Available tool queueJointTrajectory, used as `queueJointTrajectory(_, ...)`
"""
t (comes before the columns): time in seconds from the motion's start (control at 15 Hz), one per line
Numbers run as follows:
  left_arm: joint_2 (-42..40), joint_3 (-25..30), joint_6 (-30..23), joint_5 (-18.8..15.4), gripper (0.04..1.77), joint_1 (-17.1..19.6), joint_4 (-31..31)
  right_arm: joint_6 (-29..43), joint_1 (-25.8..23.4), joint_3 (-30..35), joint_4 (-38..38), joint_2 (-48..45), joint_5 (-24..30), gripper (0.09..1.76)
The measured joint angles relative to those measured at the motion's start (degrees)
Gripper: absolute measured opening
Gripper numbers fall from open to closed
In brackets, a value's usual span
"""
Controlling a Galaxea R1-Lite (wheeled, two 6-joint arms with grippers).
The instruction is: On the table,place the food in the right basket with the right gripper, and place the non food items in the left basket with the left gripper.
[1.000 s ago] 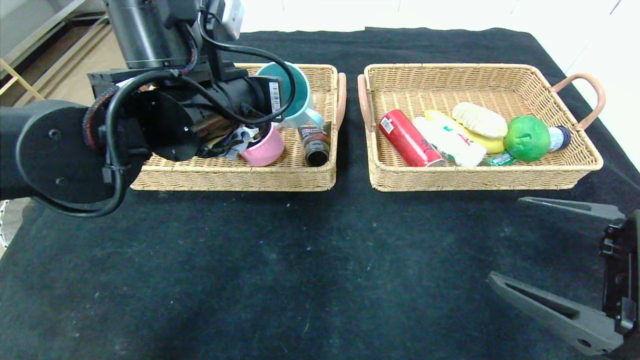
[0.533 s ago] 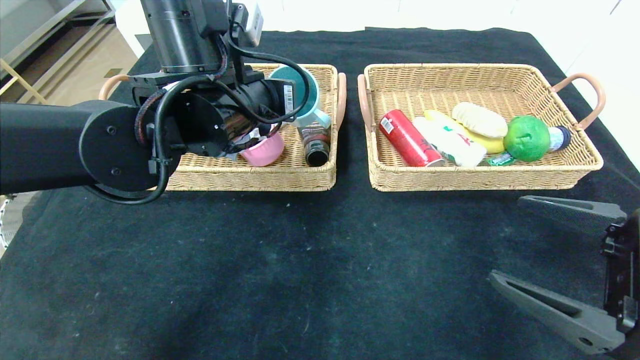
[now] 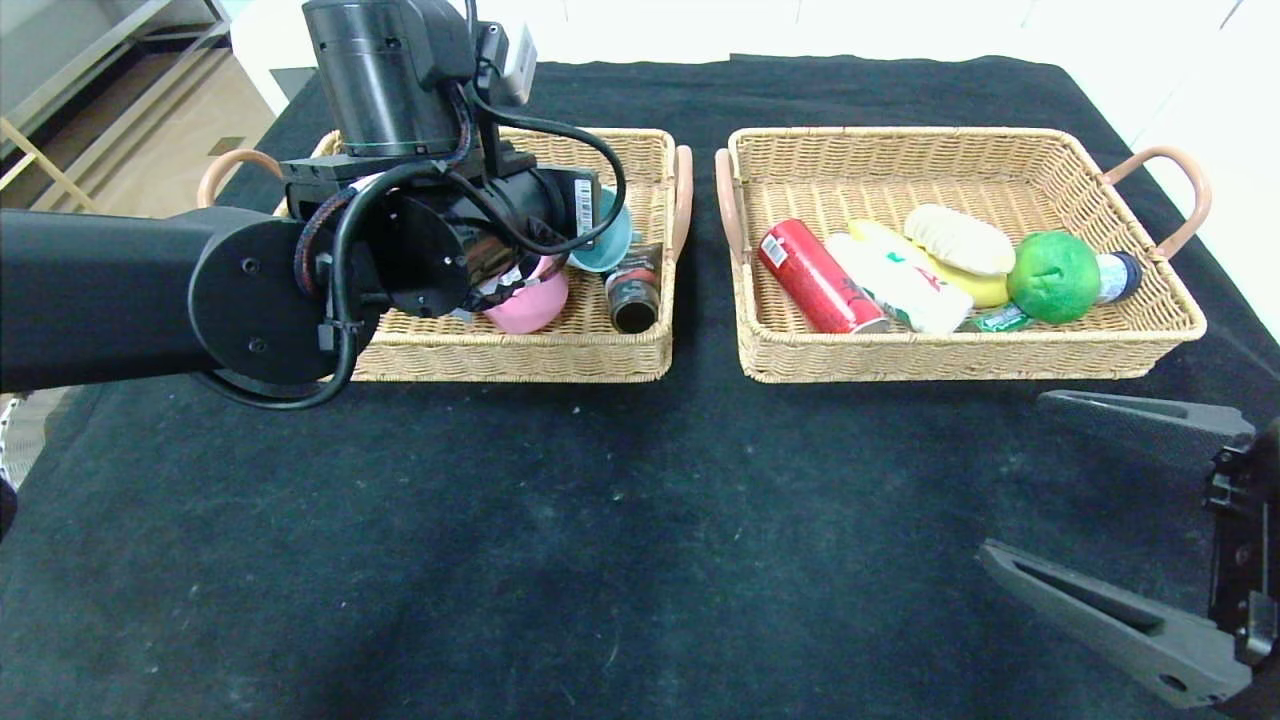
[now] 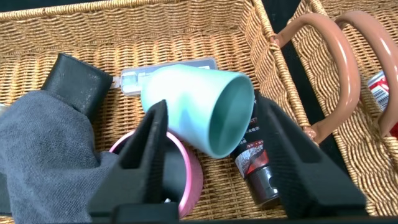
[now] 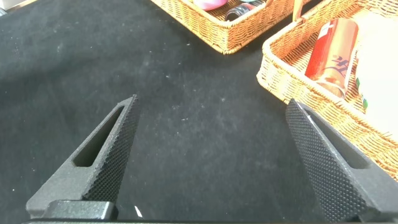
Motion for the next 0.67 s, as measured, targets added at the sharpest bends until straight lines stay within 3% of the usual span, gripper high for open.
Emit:
queueJointTrajectory(0.33,-0.5,0.87,0.01,0.1,1.4,-0.06,0.33,0.02,0.07,0.02,-0.02,-0.02,-0.01,1.71)
queueJointTrajectory(0.67,-3.34,4.12,0.04,0.1,1.54,-1.16,1.02,0.0,0.09,0.11,-0.02,-0.02,0.0,1.71)
